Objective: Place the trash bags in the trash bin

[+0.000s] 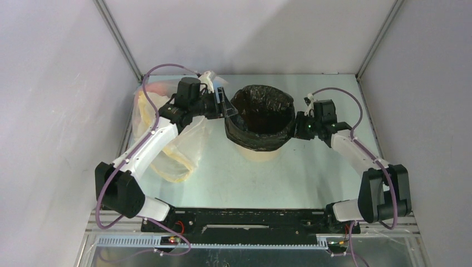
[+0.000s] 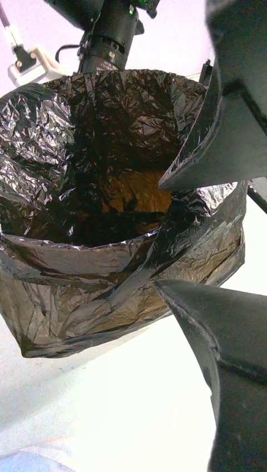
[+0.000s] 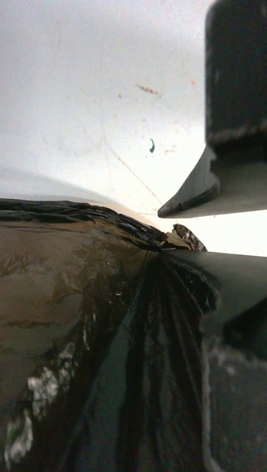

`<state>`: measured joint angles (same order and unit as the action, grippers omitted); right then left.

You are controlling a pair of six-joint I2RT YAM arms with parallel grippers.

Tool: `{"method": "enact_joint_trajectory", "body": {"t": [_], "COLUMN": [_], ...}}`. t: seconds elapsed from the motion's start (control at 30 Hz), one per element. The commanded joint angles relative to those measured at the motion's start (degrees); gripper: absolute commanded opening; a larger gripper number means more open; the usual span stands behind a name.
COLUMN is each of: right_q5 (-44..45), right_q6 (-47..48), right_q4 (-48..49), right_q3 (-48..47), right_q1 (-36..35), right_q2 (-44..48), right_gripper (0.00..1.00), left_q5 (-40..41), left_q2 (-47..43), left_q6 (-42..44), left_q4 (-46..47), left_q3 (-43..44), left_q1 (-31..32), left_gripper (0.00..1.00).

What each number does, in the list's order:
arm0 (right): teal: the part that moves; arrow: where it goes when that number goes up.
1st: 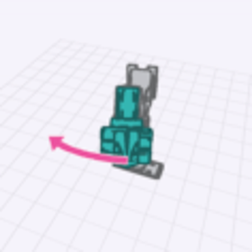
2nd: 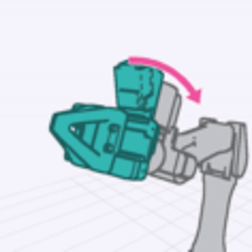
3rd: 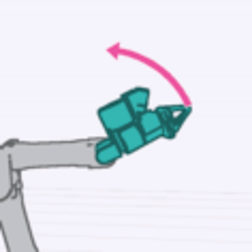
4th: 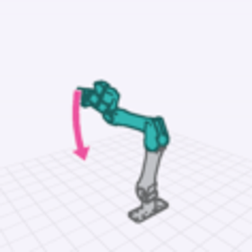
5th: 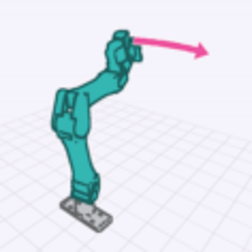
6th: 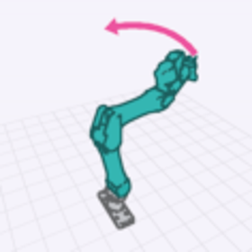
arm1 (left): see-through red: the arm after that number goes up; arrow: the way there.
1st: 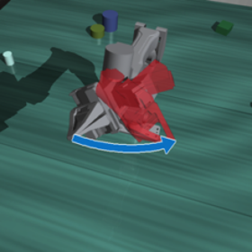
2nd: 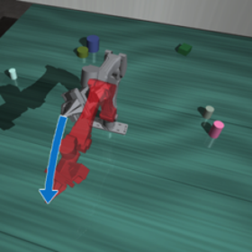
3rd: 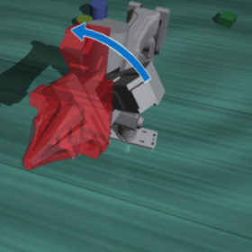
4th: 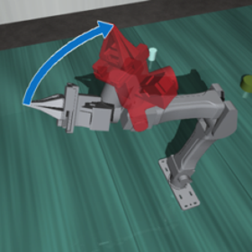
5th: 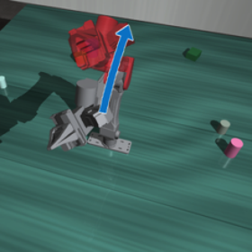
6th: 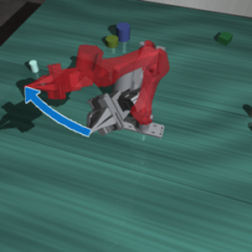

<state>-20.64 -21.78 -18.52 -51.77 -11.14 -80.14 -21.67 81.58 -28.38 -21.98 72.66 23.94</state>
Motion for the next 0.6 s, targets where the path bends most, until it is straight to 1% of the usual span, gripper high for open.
{"method": "enact_joint_trajectory", "body": {"t": [0.0,0.1,0.2,0.37,0.5,0.53,0.57], "right_q5": [5.8,9.6,13.4,18.5,20.6,20.6,20.6], "right_q6": [1.8,3.3,5.2,8.8,10.9,11.4,11.9], "right_q4": [0.0,-3.5,-7.6,-11.7,-13.6,-14.3,-15.1], "right_q3": [-0.4,-2.2,-5.1,-11.0,-15.6,-17.1,-18.6], "right_q1": [-0.3,0.0,-0.2,-2.5,-5.7,-6.6,-7.5], "right_q2": [7.2,11.4,14.6,18.1,19.2,19.0,18.5], "right_gripper": [0.34,0.38,0.38,0.34,0.3,0.28,0.23], "left_q5": [-0.6,0.1,0.4,1.1,1.9,1.8,1.6], "left_q2": [-3.7,-5.4,-7.1,-10.9,-16.0,-17.2,-18.2], "left_q6": [1.3,1.4,1.3,1.0,0.3,0.0,-0.4], "left_q4": [1.1,0.4,0.1,0.1,2.1,2.9,3.6], "left_q3": [3.4,4.1,3.6,-0.8,-8.1,-10.1,-11.8], "left_q1": [0.3,0.4,0.4,0.1,-1.0,-1.7,-2.1], "left_gripper": [0.68,0.72,0.72,0.65,0.61,0.59,0.59]}}
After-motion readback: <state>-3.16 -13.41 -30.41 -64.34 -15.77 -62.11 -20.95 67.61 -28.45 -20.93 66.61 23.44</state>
